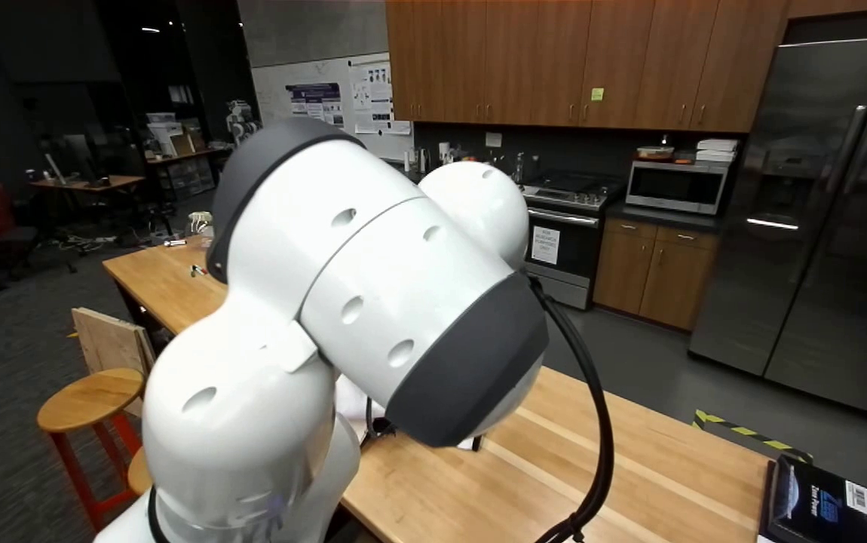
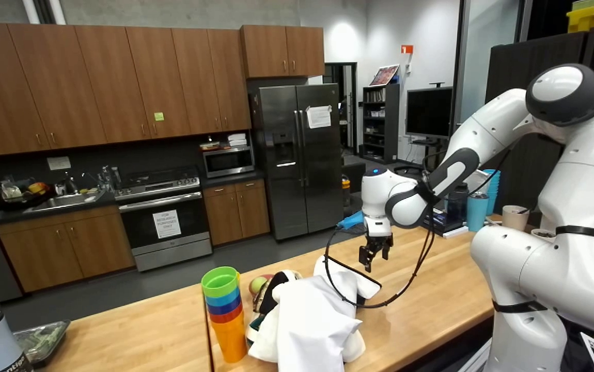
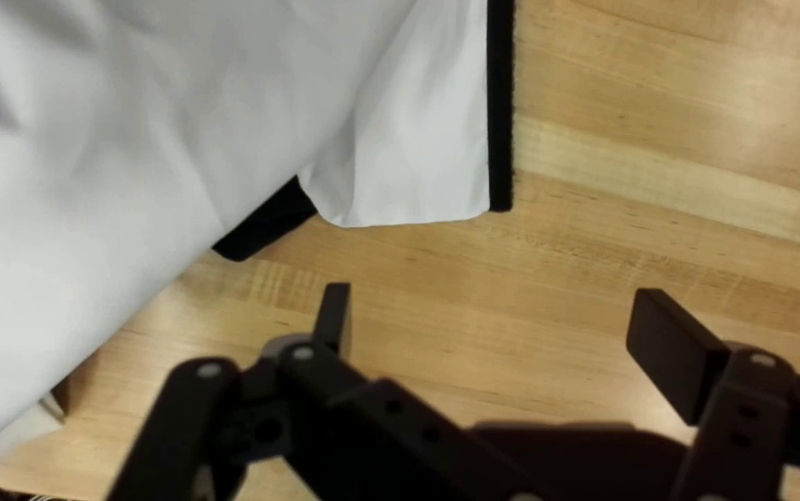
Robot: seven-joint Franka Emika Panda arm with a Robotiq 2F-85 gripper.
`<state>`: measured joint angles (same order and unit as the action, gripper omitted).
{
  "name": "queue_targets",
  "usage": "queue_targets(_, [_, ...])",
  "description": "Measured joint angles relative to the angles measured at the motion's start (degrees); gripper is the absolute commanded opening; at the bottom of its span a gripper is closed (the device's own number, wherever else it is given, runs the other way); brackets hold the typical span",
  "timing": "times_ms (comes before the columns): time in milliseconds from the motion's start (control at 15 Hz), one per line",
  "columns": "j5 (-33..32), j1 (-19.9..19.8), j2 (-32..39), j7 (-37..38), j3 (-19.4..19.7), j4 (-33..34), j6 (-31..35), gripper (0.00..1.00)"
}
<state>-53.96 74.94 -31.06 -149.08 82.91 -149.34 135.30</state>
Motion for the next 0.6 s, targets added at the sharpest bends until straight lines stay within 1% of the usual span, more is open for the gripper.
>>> queue_targets(133, [-5.24, 1.02, -0.04, 0.04, 1.66, -0.92, 1.69, 1.00])
queue_targets(400, [-13.79, 4.09, -0.13, 0.03, 7.65, -1.29, 6.93, 1.00])
queue_targets(600, [-14.38, 6.43, 0.03, 0.31, 12.13, -0.39, 10.35, 1.00])
